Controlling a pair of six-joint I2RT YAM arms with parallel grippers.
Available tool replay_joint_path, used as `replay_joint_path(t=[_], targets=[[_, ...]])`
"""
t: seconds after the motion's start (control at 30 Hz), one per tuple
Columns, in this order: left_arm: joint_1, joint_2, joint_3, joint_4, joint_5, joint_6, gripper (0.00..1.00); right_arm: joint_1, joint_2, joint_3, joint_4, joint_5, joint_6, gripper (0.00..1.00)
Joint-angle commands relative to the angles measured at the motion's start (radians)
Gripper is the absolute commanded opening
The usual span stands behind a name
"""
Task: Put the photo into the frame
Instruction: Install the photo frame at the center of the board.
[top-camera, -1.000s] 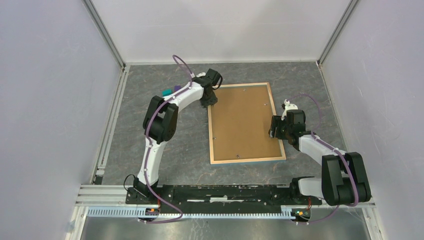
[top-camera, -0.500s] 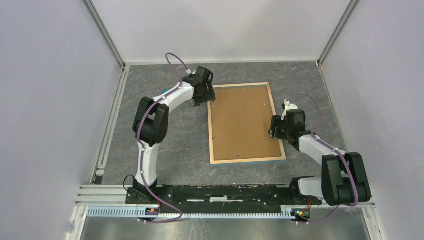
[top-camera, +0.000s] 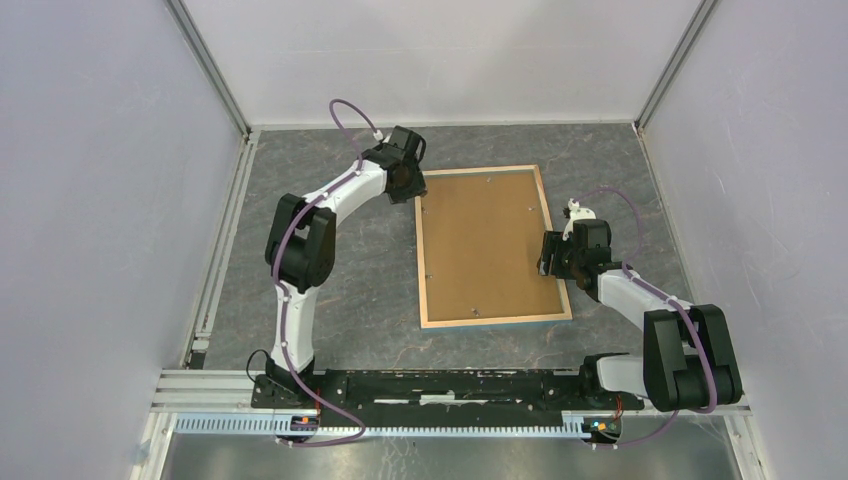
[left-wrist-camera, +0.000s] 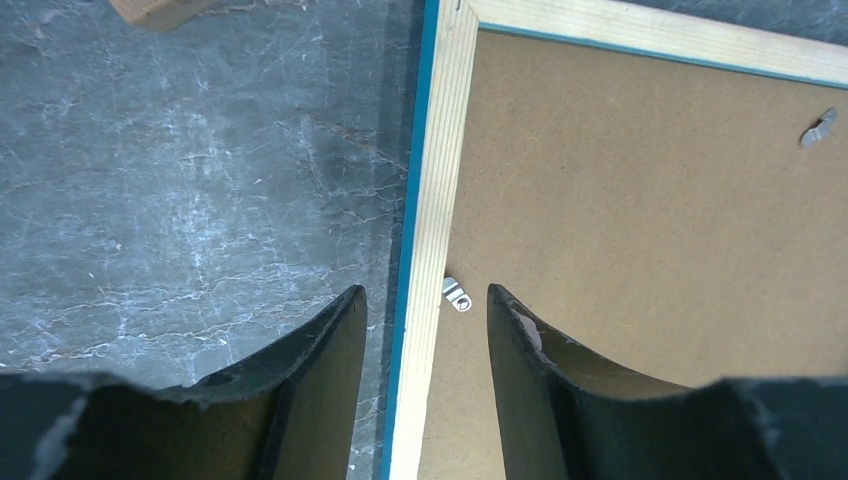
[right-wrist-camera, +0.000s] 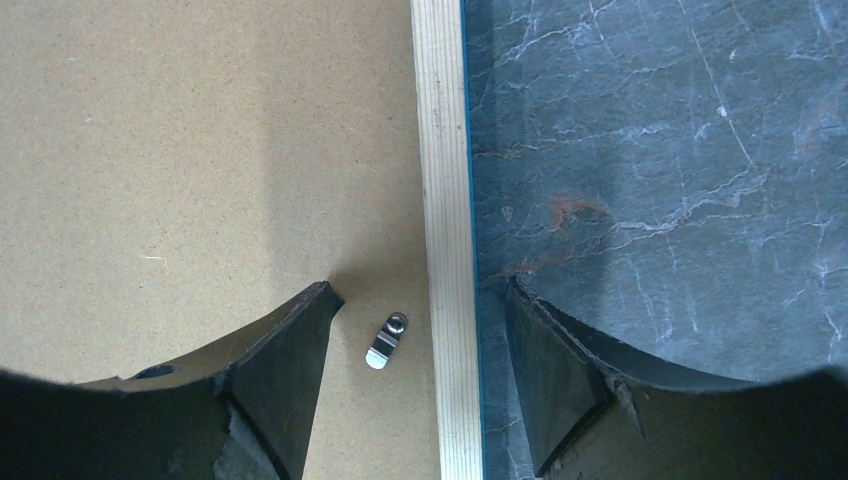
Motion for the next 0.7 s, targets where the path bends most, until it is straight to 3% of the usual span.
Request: replay_joint_path(t=[0.0,0.17,0.4,0.67], targets=[[-0.003,0.027,0.011,0.011,0.011,0.043,0.54,0.001,0.012,-0.007,-0.035,-0.002,-0.018,0.70],[-0.013,0.047,0.008,-0.001,0.010,0.041,0.52,0.000,0.015,-0.007,-0.036,-0.002,-0.018,0.70],[-0.021,0.062,0.006,-0.011,-0.012,0.033,0.41,0.000,0.015,-0.007,-0.036,-0.002,-0.018,0.70],[-0.023,0.079,0.010,-0.028,-0.026,0.027,0.40,0.000,0.017,-0.004,-0.036,-0.004,-0.016,0.70]])
